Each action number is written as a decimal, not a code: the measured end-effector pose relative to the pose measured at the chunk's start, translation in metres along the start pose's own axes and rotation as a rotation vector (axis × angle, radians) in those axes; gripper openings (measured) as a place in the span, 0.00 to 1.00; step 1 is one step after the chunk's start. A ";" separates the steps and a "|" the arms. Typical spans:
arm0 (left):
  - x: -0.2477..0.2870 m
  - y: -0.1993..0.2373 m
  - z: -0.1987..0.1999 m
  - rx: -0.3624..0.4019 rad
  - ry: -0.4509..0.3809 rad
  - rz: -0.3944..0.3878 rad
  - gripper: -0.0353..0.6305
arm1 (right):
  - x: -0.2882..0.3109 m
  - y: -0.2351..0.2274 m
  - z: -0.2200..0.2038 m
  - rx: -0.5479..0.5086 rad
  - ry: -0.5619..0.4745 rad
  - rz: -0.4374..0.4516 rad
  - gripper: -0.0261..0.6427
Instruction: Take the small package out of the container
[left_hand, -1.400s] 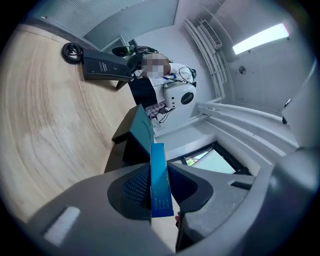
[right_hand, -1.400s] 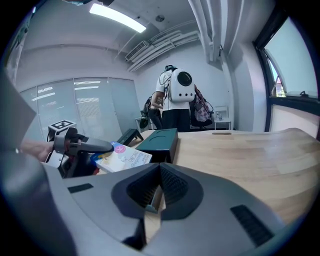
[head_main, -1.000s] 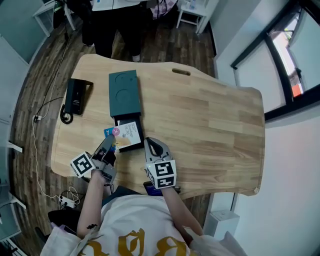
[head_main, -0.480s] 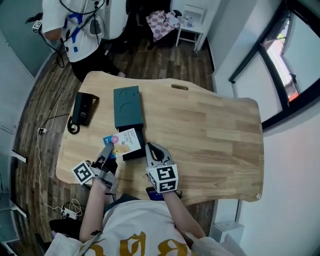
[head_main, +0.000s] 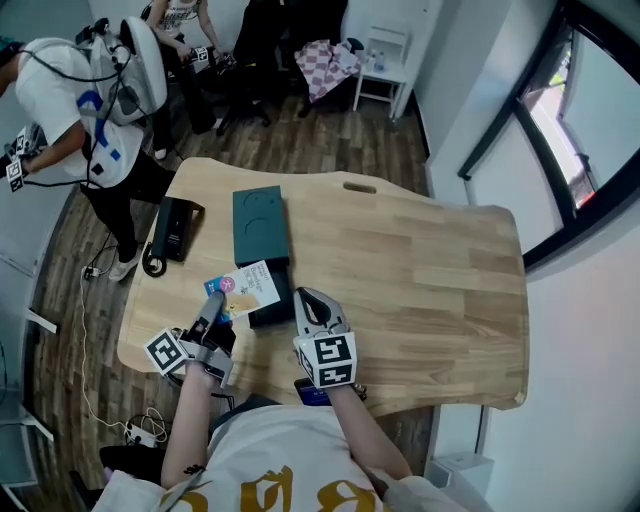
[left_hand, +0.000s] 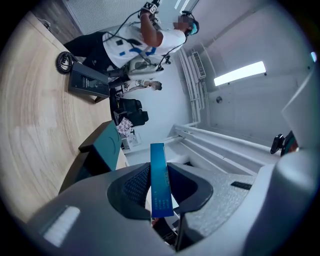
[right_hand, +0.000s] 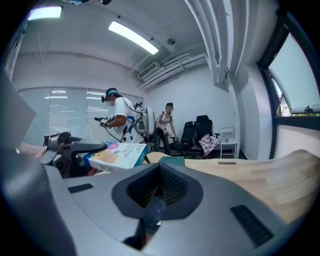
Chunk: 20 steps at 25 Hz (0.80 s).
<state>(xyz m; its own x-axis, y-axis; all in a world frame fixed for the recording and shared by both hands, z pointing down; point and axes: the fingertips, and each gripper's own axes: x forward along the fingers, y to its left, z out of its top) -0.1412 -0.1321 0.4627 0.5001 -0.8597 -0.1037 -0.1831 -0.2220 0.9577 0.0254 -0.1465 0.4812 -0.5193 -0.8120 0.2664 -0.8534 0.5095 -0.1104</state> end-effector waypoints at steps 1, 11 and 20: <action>-0.001 0.000 0.000 -0.001 -0.002 -0.001 0.19 | 0.000 -0.001 -0.001 -0.005 0.005 -0.005 0.05; -0.007 0.005 0.004 -0.035 -0.040 0.013 0.19 | 0.000 -0.004 0.001 0.003 -0.001 0.000 0.05; -0.009 0.010 0.005 -0.046 -0.055 0.020 0.19 | 0.003 -0.002 -0.004 -0.007 0.011 0.011 0.05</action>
<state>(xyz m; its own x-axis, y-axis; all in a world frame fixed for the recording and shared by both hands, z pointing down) -0.1520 -0.1291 0.4713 0.4492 -0.8881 -0.0976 -0.1529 -0.1841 0.9709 0.0255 -0.1489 0.4855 -0.5281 -0.8033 0.2753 -0.8472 0.5204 -0.1067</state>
